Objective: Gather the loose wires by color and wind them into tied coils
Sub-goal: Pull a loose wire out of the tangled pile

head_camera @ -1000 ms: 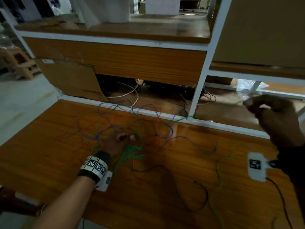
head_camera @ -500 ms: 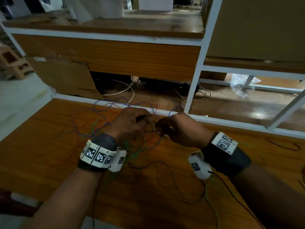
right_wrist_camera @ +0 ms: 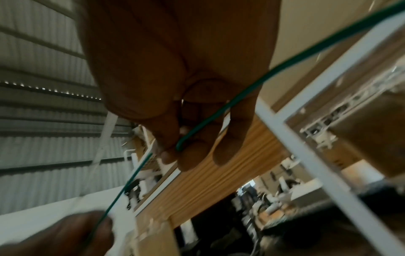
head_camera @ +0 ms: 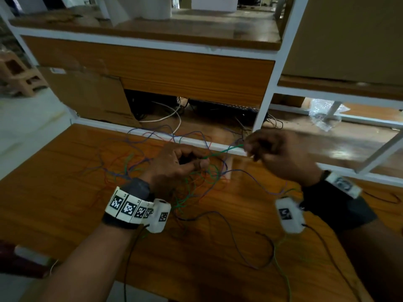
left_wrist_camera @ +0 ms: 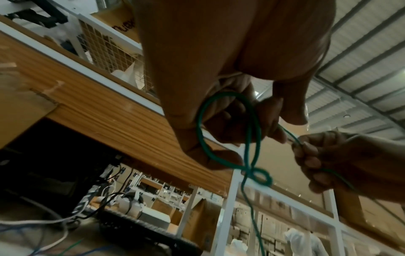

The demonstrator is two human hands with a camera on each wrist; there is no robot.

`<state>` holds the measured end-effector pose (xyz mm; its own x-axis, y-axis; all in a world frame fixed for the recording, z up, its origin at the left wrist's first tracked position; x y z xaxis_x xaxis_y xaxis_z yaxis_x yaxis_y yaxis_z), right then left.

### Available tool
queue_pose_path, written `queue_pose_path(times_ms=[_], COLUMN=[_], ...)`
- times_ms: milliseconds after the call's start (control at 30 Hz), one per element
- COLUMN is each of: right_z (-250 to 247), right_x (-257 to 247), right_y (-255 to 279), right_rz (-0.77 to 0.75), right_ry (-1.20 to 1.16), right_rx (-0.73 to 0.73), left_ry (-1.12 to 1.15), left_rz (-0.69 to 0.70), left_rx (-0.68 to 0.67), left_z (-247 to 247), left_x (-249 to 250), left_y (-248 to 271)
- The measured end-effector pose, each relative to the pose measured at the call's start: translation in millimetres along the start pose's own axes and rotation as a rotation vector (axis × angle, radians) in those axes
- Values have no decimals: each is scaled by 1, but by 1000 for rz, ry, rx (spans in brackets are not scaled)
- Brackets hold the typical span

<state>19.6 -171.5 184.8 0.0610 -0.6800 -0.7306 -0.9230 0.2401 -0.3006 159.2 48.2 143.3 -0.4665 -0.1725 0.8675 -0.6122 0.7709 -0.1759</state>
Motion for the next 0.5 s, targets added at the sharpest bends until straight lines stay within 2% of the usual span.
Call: queue_pose_path(times_ms=[100,167,233,333,433,500], right_z=[-31,-40,-47,-60,-93,-111], right_x=[10,11,6,-12,3,26], right_y=[7,13,19,25,24,28], right_rz=[-11,-30,-46,-105,-73,11], right_ry=[62,100,45,37,165,288], right_rx=[105,125,155,163,354,422], left_ry=[-103,-163,-181,-34,83,67], left_rz=[-49,-40,-24,-64,-56,-33], left_rx=[-133,-146,-73,47,78,173], left_z=[5,12,17,15,6,-7], left_x=[-14,-20,-24,-25,-28,-38], left_y=[5,4,0,-4,-7,-10])
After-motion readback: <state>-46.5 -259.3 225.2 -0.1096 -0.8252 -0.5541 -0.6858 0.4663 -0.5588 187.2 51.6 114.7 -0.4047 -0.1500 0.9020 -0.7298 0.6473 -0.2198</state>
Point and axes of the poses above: each hand's wrist, its own y-axis away from the middle knuckle, its own z-axis out of the palm, x = y × z, the point moved 3 cm from there along -y, towards the middle knuckle, and after that the axes turned 5 degrees about -y, right-handed, at the moved point
